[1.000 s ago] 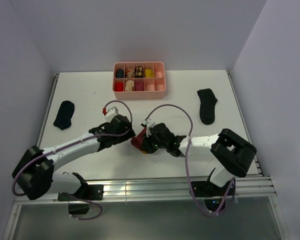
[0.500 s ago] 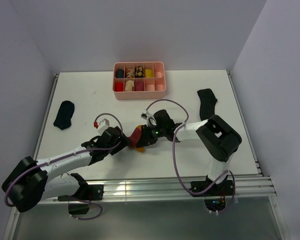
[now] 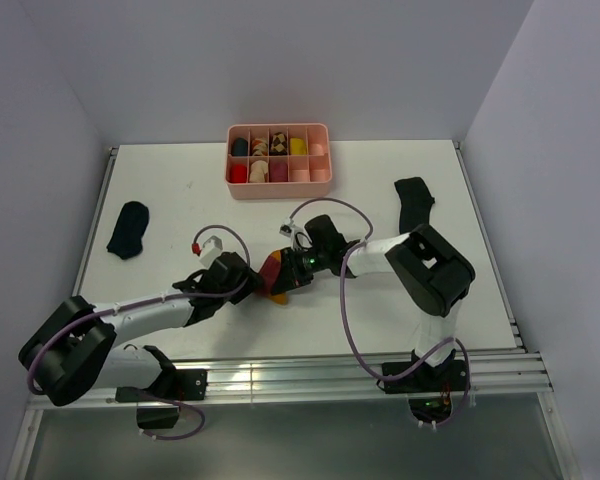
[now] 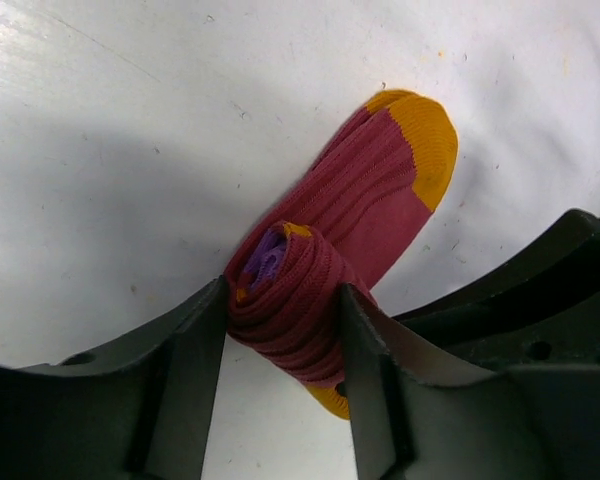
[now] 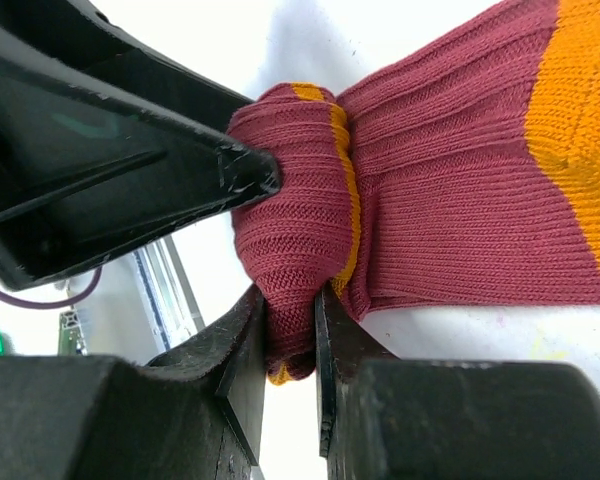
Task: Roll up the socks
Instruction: Roll the sock at the center of the board.
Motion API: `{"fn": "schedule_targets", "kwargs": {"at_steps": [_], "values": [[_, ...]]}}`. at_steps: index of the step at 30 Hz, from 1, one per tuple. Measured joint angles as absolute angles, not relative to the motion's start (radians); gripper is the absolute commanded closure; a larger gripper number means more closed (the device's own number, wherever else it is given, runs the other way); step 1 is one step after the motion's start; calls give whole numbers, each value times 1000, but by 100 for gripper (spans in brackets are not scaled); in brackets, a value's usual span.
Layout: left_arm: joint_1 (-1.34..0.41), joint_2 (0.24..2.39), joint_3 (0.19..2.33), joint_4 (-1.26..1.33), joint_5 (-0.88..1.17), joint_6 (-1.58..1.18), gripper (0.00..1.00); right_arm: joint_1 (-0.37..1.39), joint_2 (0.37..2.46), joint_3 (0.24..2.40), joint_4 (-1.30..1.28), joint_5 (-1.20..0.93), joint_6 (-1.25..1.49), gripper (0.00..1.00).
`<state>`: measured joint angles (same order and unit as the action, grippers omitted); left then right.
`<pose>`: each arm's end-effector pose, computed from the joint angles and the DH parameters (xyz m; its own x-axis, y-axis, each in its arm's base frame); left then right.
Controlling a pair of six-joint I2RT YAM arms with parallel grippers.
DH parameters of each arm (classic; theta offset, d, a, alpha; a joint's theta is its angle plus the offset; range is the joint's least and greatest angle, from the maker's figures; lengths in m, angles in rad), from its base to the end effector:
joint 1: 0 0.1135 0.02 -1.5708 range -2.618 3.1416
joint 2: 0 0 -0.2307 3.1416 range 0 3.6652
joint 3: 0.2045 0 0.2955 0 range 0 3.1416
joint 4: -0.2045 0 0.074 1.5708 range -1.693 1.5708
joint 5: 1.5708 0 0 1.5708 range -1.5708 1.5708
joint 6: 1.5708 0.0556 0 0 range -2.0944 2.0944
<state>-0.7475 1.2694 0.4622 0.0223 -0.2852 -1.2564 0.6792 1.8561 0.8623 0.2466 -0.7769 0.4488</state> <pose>0.2197 -0.1823 0.0763 -0.6418 -0.6494 -0.4079 -0.3363 0.7164 -0.6113 0.2684 0.2668 0.0479 -0.8444 -0.2840 -0.4542 -0.5347 0.3940 0.7476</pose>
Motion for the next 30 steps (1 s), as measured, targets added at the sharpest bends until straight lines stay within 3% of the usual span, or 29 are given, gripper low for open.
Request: {"fn": "schedule_targets", "kwargs": {"at_steps": [5,8,11,17,23,30], "values": [[-730,1306,462,65,-273,-1261,63,675,1863,881,219,-780,444,100],[-722,1331,473,70,-261,-1257,63,675,1861,883,209,-771,427,87],[-720,1374,518,55,-253,-1236,63,676,1826,879,181,-723,399,59],[-717,1471,622,14,-236,-1166,63,708,1624,818,110,-501,304,33],[-715,1539,708,-40,-227,-1097,63,852,1402,751,129,-207,172,28],[-712,1600,784,-74,-204,-1028,63,1021,1411,682,194,64,11,28]]}}
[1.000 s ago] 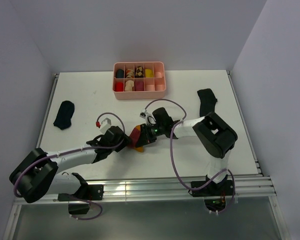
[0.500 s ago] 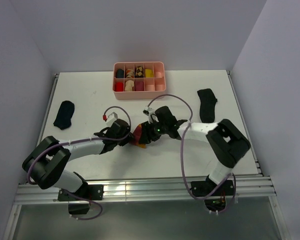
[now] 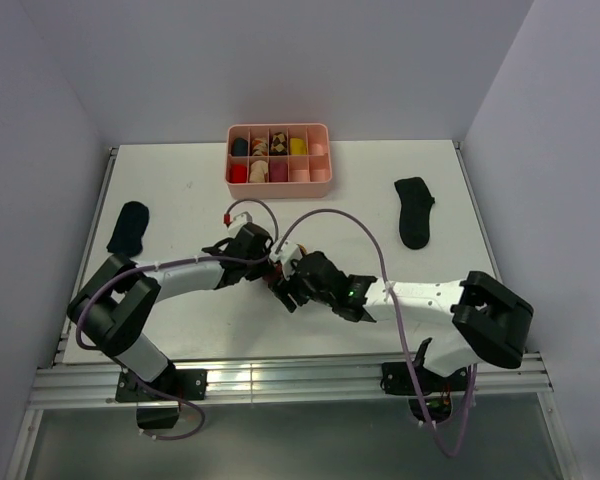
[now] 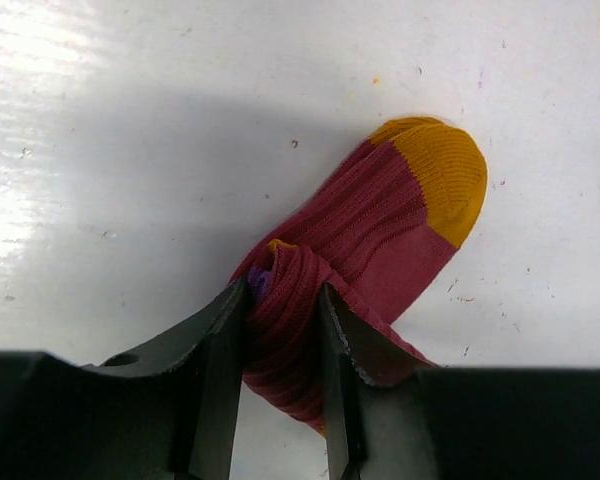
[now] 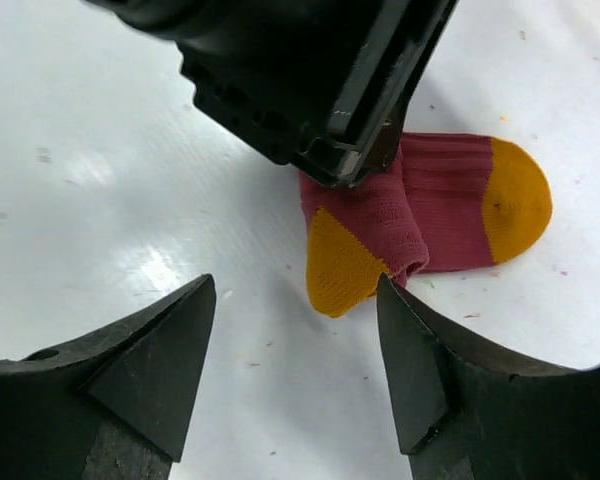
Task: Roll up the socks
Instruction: Roll the sock at the center of the board.
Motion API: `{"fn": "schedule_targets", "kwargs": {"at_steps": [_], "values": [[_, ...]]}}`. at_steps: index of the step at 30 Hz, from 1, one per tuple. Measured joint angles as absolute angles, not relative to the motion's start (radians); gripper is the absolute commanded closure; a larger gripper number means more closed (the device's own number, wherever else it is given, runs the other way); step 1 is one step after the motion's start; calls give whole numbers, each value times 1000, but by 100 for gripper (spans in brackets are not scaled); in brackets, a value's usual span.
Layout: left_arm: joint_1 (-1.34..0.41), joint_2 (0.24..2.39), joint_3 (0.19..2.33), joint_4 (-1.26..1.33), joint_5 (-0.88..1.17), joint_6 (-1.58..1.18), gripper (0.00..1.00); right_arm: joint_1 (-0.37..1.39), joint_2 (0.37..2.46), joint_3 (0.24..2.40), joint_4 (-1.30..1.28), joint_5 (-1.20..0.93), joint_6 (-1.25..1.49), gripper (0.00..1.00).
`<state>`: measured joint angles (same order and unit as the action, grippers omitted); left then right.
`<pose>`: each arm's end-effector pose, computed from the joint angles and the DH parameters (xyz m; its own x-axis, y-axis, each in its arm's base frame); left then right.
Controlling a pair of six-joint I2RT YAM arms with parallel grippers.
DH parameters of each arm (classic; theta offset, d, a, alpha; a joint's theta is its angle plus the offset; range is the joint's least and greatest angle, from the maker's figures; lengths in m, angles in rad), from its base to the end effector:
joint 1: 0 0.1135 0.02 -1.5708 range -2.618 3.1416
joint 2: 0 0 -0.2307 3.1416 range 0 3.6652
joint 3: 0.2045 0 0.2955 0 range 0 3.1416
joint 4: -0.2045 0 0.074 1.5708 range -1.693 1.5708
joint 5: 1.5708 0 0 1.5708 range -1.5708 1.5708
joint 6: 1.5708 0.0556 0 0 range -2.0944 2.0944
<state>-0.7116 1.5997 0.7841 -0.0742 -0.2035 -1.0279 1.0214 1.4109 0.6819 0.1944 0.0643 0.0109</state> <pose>0.2721 -0.2198 0.0748 -0.7691 -0.4441 -0.4597 -0.2231 0.8605 -0.4579 0.1861 0.2970 0.1273 -0.2750 -0.4283 -0.8608 -0.8192 0.5730 -0.0234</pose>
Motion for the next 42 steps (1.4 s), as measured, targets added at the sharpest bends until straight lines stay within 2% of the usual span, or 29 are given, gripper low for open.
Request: {"fn": "schedule_targets", "kwargs": {"at_steps": [16,18,21,22,24,25,27,32,35,42], "values": [[-702,1642,844,-110,-163,-927,63,1151,1652,694,344,440,-202,30],[-702,1647,850,-112,-161,-917,63,1154,1682,707,347,464,-219,33],[-702,1650,856,-115,-155,-899,63,1154,1715,720,348,493,-233,45],[-702,1651,858,-117,-154,-894,63,1154,1722,724,348,506,-234,59],[-701,1651,860,-118,-154,-884,63,1153,1728,727,346,515,-234,76],[-701,1651,860,-119,-154,-879,62,1154,1729,728,344,517,-233,91],[-701,1651,862,-121,-156,-874,59,1154,1729,730,337,514,-224,100],[-698,1640,857,-130,-164,-868,41,1139,1709,734,305,454,-176,100],[-696,1604,826,-142,-176,-876,35,1110,1679,734,273,353,-125,100],[-691,1441,716,-170,-205,-947,33,1012,1655,773,202,19,-3,100]]}}
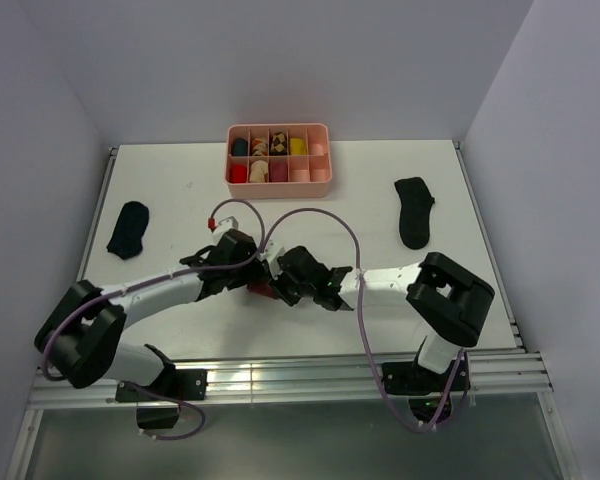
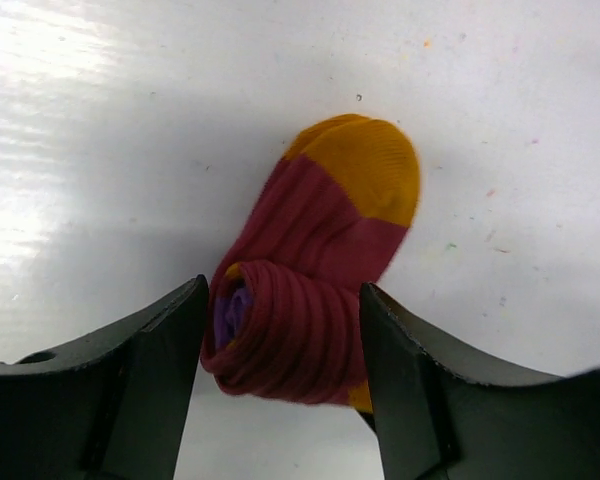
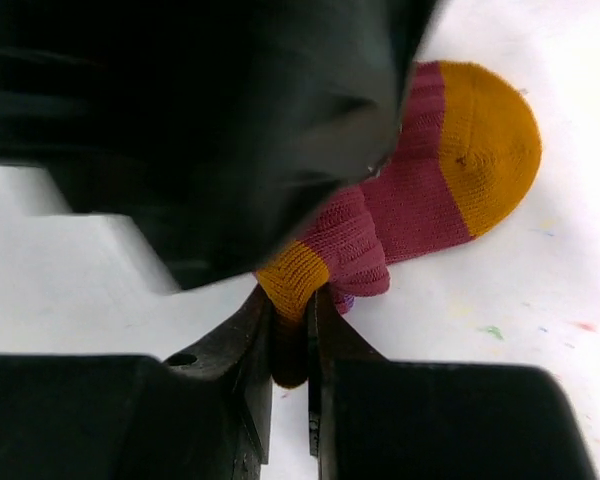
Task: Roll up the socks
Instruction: Roll the sock at the center of the board.
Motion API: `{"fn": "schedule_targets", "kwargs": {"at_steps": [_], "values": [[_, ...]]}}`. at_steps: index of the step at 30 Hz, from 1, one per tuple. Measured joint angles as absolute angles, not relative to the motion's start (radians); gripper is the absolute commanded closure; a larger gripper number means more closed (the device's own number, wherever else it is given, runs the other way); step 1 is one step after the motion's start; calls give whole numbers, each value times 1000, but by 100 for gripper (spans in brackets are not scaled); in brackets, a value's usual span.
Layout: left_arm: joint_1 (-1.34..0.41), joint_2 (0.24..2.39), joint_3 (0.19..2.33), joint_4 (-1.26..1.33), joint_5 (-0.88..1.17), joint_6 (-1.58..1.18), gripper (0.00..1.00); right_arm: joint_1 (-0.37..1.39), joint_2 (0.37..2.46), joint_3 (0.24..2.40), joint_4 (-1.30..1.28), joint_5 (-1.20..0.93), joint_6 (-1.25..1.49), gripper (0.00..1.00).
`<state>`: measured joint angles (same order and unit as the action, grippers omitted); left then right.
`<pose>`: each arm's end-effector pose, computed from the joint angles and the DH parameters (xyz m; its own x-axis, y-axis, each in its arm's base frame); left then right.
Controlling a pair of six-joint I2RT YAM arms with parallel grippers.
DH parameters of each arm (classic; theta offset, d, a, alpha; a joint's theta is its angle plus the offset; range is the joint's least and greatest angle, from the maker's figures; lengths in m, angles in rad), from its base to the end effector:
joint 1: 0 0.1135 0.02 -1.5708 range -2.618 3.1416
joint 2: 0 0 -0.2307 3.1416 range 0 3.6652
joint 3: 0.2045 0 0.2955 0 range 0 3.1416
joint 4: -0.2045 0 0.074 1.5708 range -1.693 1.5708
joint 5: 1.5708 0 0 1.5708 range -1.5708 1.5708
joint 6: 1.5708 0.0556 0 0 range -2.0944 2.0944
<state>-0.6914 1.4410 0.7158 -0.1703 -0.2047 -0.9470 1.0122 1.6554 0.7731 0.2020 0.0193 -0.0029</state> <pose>0.2589 -0.1996 0.0950 -0.7785 -0.3873 -0.4939 -0.1805 0.8919 -0.4147 0.1972 0.3135 0.0766 -0.3310 -0.5350 -0.7773 -0.8408 0.5411 -0.0144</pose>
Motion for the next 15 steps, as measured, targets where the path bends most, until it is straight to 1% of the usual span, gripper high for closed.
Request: {"fn": "schedule_targets", "kwargs": {"at_steps": [4,9,15], "values": [[-688,1300,649,-174,-222,-1009,33,961,1676,825,136,-131,36,100],[-683,1157,569,-168,-235,-1071,33,924,1724,913,43,-244,49,100],[-682,1023,413,-162,-241,-1153,33,902,1819,1042,-49,-367,64,100]]}}
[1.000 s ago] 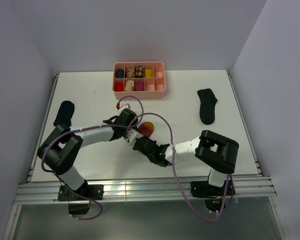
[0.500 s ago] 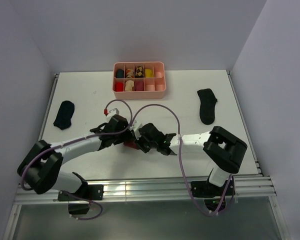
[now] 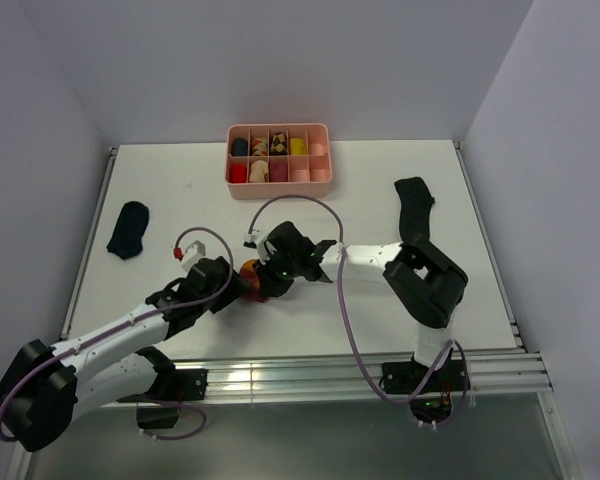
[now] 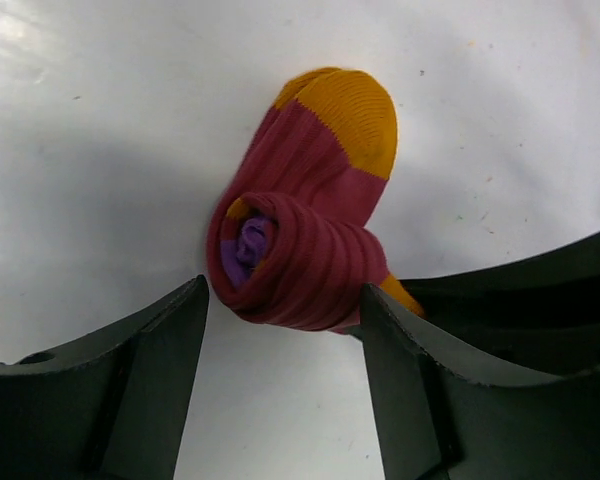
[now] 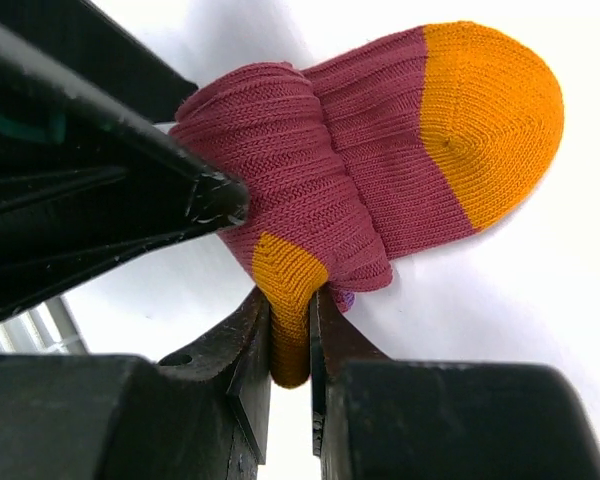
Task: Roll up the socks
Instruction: Roll the sock at the center of the board.
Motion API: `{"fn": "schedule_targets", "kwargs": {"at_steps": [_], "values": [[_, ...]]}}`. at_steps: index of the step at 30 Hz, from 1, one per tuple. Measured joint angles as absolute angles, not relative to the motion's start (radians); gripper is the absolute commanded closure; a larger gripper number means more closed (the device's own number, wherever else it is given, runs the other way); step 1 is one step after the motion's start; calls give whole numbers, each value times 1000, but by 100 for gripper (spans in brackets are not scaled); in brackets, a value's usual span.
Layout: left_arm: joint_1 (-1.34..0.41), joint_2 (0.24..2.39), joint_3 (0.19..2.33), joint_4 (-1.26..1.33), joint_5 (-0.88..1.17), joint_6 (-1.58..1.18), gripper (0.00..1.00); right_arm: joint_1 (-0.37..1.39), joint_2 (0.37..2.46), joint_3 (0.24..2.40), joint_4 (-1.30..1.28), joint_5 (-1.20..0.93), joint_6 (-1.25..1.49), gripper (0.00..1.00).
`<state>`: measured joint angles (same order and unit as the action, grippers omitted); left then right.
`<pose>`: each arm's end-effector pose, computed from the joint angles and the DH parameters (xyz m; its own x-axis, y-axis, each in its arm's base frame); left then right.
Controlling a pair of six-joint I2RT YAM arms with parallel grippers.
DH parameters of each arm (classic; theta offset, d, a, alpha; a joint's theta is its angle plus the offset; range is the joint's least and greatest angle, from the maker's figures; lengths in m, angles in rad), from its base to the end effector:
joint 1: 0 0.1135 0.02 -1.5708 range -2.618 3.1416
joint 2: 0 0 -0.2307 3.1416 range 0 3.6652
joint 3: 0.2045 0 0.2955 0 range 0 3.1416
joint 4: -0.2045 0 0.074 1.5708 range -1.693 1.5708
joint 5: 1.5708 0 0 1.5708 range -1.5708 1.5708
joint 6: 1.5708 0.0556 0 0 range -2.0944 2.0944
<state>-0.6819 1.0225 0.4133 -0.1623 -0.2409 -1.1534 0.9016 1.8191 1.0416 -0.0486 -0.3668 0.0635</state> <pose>0.2127 -0.1555 0.1048 -0.6576 -0.6096 -0.4427 -0.3005 0.7510 -0.5879 0.2389 0.3342 0.0843 -0.5113 -0.5509 -0.6597 -0.8522 0.4243 0.3062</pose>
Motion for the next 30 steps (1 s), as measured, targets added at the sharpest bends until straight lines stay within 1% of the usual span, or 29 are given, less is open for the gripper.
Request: {"fn": "schedule_targets", "kwargs": {"at_steps": [7,10,13,17,20,23,24,26,27,29,30], "values": [[-682,949,359,-178,-292,-1221,41,863,1904,1159,-152,-498,96,100],[-681,955,355,-176,-316,-1238,41,855,1922,1186,-182,-527,104,100],[-672,985,355,-161,-323,-1249,42,853,1933,1201,-199,-542,108,100],[-646,1052,356,-109,-312,-1252,47,850,1942,1213,-212,-550,116,100],[-630,1110,374,-81,-296,-1250,48,848,1942,1213,-210,-551,122,100],[-616,1182,409,-65,-277,-1241,49,847,1933,1201,-196,-545,130,92],[-612,1207,424,-61,-270,-1235,49,847,1923,1188,-185,-536,133,83],[-607,1255,451,-52,-247,-1218,49,847,1894,1155,-164,-513,137,73],[-607,1277,467,-43,-233,-1206,50,847,1875,1134,-152,-495,138,62],[-607,1336,505,-22,-199,-1173,50,847,1824,1079,-134,-455,143,54],[-607,1366,526,-10,-186,-1154,51,847,1801,1057,-128,-439,141,47]]}}
